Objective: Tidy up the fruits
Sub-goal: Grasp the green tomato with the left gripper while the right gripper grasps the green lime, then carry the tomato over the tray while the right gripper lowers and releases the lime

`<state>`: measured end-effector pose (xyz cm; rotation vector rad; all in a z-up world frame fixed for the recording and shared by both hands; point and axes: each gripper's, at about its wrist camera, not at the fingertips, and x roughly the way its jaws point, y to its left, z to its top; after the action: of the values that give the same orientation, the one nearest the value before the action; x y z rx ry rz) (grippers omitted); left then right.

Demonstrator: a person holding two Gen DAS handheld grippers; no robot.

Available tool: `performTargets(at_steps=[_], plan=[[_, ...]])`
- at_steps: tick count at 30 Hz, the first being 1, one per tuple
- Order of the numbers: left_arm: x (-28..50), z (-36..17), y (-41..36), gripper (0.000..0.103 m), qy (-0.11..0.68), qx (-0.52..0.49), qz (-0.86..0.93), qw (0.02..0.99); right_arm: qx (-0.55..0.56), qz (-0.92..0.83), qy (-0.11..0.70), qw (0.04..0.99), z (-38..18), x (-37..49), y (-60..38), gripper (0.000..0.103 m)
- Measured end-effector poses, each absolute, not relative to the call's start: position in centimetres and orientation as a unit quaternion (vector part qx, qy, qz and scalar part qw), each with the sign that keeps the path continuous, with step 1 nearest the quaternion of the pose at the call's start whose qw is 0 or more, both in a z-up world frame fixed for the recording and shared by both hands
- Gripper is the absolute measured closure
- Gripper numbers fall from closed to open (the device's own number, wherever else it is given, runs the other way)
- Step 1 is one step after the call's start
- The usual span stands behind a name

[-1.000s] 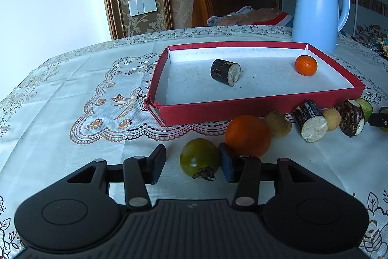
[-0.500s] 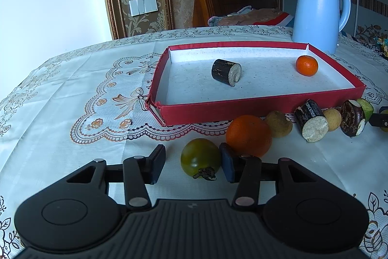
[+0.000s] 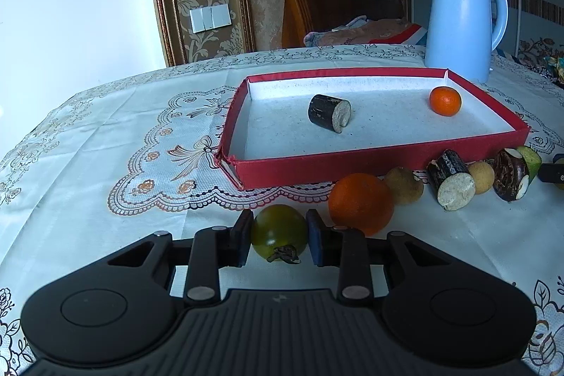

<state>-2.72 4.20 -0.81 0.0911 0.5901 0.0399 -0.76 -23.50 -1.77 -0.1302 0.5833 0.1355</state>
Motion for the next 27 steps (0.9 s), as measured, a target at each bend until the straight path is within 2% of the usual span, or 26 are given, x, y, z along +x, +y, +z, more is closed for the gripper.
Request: performTargets(at_steps=[27], plan=[[-1.9,2.1,1.1,0.072,0.258,0.044,0.002,0.965,-0.049,0.082,0.224,0.970,1.9,-0.9,-20.8,0.072]])
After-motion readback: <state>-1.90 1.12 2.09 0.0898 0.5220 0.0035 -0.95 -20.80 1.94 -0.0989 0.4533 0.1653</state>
